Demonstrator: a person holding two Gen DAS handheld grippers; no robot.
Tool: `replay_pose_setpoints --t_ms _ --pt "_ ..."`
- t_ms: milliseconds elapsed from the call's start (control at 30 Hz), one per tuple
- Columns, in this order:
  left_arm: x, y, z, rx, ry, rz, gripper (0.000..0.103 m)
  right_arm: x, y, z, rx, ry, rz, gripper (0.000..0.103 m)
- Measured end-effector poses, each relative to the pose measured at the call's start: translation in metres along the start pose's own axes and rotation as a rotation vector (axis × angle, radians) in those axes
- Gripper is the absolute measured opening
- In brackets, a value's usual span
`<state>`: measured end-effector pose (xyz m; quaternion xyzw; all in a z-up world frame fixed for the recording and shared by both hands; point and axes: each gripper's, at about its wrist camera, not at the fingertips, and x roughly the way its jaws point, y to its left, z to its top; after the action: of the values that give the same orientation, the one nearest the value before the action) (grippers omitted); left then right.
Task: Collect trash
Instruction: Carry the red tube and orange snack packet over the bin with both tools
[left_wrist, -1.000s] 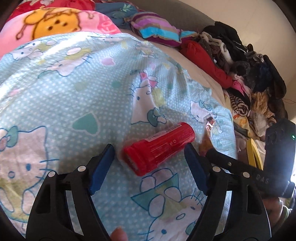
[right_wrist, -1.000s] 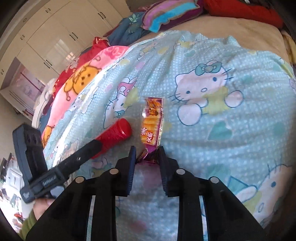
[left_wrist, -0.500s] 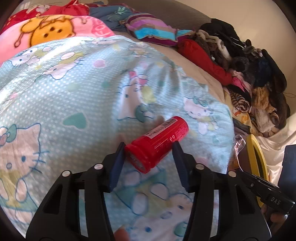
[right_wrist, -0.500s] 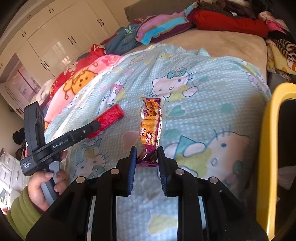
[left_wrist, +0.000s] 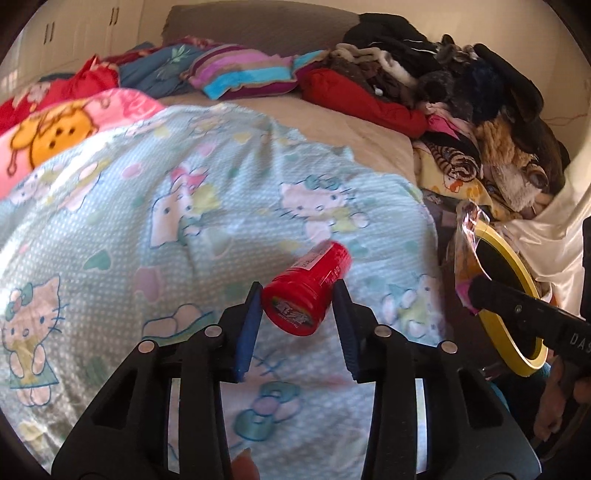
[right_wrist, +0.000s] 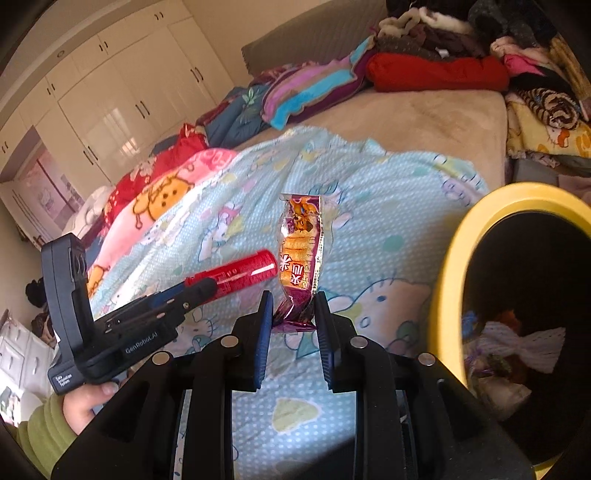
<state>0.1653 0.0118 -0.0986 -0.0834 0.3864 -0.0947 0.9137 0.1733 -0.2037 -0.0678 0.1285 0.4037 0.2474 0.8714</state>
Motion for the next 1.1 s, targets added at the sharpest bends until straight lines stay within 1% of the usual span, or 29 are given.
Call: replay_pose_setpoints --t_ms 167,400,533,767,1100 --pt "-0.010 -0.021 0.010 0.017 -0.026 0.003 0.030 -0.020 -0.010 0.006 0.016 -0.040 -0.002 0.022" --pt "-0.023 -0.045 0.021 0.037 -0.063 -0.020 0.029 -0.044 -0.024 0.009 0.021 -0.091 -0.025 0.022" --pt "-0.032 -0.057 0.027 0.026 -0.081 -0.064 0.029 -0.056 -0.035 0.010 0.040 -0.111 -0.040 0.022" --pt "-0.047 -0.085 0.032 0.069 -0.122 -0.097 0.029 -0.079 -0.059 0.009 0.077 -0.148 -0.071 0.022" --pt "-0.059 -0.127 0.031 0.140 -0.139 -0.160 0.029 -0.105 -0.092 0.008 0.139 -0.192 -0.119 0.022"
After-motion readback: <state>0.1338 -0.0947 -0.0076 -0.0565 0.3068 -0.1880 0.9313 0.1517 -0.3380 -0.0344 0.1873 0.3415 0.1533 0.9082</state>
